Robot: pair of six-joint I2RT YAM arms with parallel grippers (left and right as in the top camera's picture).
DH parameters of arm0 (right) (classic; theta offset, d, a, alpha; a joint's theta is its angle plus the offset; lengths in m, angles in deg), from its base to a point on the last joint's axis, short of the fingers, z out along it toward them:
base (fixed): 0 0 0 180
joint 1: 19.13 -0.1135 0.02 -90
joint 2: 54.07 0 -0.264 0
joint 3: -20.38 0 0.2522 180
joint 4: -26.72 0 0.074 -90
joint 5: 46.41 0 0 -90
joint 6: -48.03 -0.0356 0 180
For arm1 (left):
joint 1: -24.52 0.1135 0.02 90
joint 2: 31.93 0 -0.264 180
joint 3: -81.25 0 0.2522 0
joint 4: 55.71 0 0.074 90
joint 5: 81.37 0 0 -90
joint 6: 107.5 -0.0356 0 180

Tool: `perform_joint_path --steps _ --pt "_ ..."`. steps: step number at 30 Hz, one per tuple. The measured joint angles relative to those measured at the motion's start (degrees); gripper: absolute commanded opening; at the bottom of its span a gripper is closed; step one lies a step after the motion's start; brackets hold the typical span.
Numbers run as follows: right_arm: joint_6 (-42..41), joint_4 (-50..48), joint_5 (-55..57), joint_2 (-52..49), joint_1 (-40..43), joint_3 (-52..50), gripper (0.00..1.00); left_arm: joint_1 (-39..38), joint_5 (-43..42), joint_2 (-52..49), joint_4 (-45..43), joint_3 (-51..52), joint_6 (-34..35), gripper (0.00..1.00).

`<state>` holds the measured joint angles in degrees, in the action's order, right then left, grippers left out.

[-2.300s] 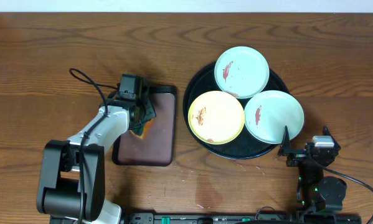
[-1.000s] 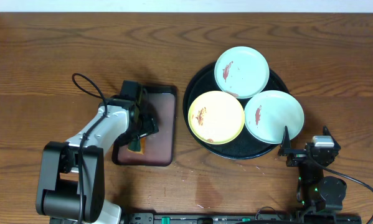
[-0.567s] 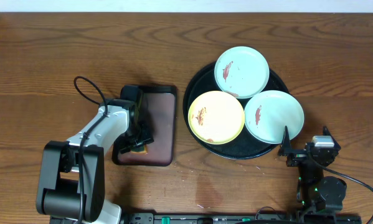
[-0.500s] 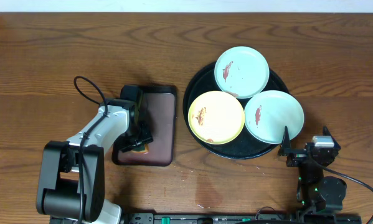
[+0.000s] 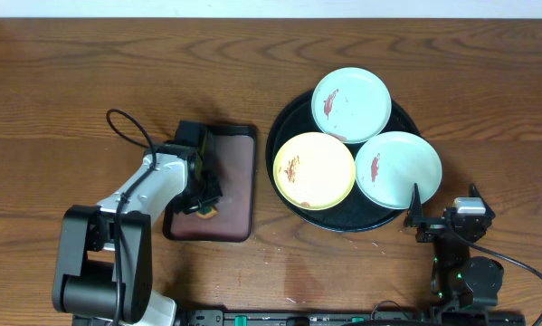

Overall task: Clean dirty plates on tray and stack at the side
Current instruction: 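Lift the sponge with the left gripper off the tray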

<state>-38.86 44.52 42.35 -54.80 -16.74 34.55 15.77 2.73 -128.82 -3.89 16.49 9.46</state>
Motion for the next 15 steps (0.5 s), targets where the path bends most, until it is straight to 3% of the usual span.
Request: perform_joint_path --steps 5,8,10,15 --pt "0.0 0.0 0.0 0.0 0.0 0.0 0.99 0.0 0.3 0.2 -5.2 -0.1 0.2 0.77" --pt "0.0 0.0 0.0 0.0 0.0 0.0 0.99 0.0 0.4 0.2 -7.1 -0.1 0.1 0.56" --pt "0.0 0.0 0.0 0.0 0.0 0.0 0.99 0.1 0.5 0.2 -7.2 -0.1 0.1 0.49" --pt "0.0 0.0 0.0 0.0 0.0 0.0 0.99 0.1 0.4 0.2 -5.9 -0.1 0.0 0.50"
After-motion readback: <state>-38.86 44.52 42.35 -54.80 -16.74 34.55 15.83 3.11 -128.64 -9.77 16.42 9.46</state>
